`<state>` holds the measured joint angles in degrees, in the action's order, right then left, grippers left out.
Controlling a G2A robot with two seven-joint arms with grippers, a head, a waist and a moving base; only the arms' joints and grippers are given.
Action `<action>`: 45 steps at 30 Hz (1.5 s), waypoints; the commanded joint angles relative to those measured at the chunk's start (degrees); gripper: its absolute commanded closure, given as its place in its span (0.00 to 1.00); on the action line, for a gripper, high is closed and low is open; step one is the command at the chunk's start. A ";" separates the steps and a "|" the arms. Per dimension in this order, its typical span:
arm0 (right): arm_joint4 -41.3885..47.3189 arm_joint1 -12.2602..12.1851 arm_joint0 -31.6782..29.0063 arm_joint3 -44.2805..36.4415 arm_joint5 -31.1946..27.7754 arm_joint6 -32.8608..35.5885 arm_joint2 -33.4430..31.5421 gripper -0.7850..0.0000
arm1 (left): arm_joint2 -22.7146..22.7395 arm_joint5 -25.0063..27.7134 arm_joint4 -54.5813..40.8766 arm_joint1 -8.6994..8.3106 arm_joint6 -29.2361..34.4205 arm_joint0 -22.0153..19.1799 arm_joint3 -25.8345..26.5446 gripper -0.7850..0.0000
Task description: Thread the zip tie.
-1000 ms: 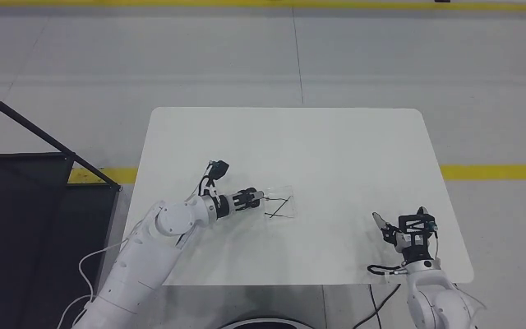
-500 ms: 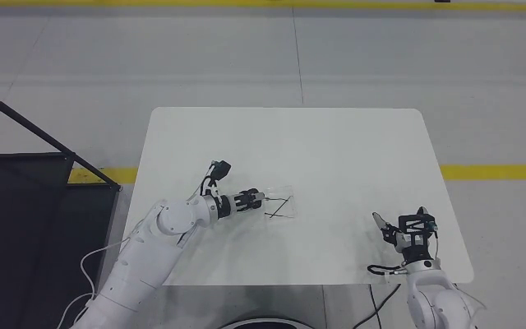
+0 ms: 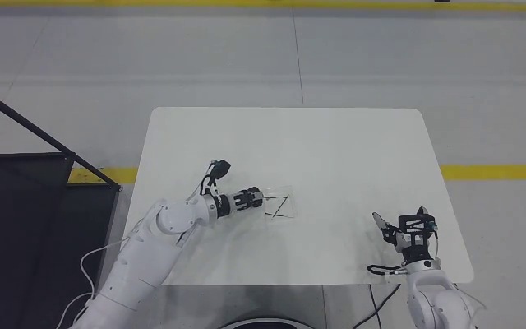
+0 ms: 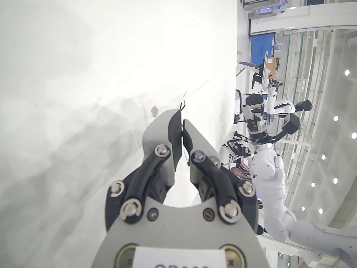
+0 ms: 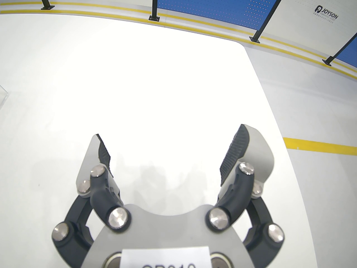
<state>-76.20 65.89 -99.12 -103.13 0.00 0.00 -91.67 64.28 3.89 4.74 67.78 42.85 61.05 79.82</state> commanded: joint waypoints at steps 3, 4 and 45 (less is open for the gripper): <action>0.00 0.00 0.00 0.00 0.00 0.00 0.00 0.00 | 1.24 0.46 -0.24 -0.32 0.17 0.86 1.42 1.00; 0.00 0.00 0.00 0.00 0.00 0.00 0.00 0.00 | 1.57 0.58 -0.38 -0.41 0.29 1.15 1.88 1.00; 0.26 0.00 -0.18 -5.49 -11.47 3.80 4.97 0.00 | 6.55 11.51 -8.89 -1.91 4.43 6.52 14.31 1.00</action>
<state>-76.26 65.87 -99.74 -108.22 -9.59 2.84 -87.66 71.13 14.73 -4.58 65.85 47.46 67.59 93.86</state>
